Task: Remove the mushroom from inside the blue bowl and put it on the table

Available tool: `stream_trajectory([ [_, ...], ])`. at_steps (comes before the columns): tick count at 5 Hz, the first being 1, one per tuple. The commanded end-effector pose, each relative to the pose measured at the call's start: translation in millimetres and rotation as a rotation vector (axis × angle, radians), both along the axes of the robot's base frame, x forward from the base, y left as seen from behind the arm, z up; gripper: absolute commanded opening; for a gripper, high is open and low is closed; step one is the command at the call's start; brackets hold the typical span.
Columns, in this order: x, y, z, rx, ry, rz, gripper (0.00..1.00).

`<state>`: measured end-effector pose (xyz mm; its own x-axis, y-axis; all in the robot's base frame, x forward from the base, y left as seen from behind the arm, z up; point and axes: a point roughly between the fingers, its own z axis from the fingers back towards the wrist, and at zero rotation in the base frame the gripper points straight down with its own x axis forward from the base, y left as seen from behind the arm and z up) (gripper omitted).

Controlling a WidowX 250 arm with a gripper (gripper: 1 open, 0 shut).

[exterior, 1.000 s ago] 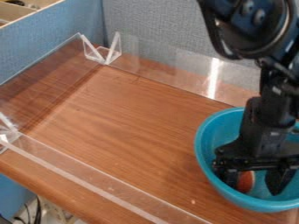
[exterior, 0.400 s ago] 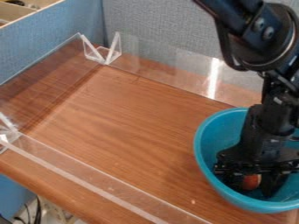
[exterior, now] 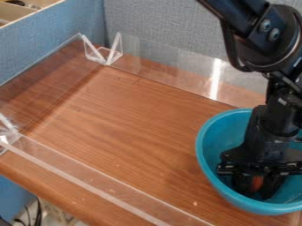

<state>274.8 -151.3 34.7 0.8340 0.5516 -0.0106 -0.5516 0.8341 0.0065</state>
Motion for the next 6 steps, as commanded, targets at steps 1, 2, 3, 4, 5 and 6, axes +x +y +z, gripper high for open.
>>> stream_trajectory([
  [1, 14.2, -0.1, 12.7, -0.021, -0.049, 0.003, 0.00],
  [2, 16.1, 0.1, 12.4, -0.019, -0.052, -0.005, 0.00],
  [3, 18.0, 0.2, 12.0, -0.017, -0.056, -0.014, 0.00],
  [4, 19.5, 0.2, 11.7, -0.015, -0.059, -0.022, 0.00],
  [5, 21.0, 0.1, 11.4, -0.013, -0.062, -0.029, 0.00],
  [6, 22.4, 0.0, 10.9, -0.012, -0.065, -0.037, 0.00],
])
